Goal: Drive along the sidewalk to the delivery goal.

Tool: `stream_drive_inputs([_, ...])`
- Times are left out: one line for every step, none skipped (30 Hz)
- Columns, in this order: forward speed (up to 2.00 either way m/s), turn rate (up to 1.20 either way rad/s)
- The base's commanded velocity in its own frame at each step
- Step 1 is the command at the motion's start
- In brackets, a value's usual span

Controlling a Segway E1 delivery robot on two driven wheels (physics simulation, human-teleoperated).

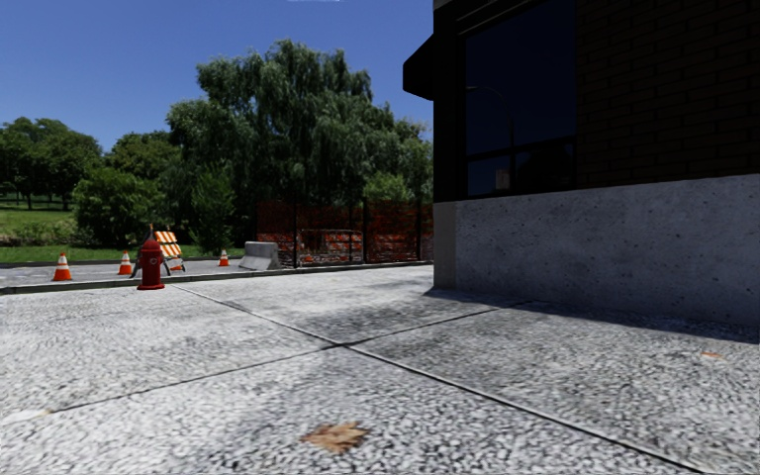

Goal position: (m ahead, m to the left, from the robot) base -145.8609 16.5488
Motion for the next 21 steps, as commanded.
stream_drive_inputs([2.0, 0.56])
stream_drive_inputs([2.0, 0.56])
stream_drive_inputs([2.0, 0.56])
stream_drive_inputs([2.0, 0.56])
stream_drive_inputs([2.0, 0.56])
stream_drive_inputs([2.0, 0.56])
stream_drive_inputs([2.0, 0.56])
stream_drive_inputs([2.0, 0.56])
stream_drive_inputs([2.0, 0.56])
stream_drive_inputs([2.0, 0.56])
stream_drive_inputs([2.0, 0.56])
stream_drive_inputs([2.0, 0.56])
stream_drive_inputs([2.0, 0.56])
stream_drive_inputs([2.0, 0.56])
stream_drive_inputs([2.0, 0.56])
stream_drive_inputs([2.0, 0.56])
stream_drive_inputs([2.0, 0.56])
stream_drive_inputs([2.0, 0.56])
stream_drive_inputs([2.0, 0.56])
stream_drive_inputs([2.0, 0.56])
stream_drive_inputs([2.0, 0.56])
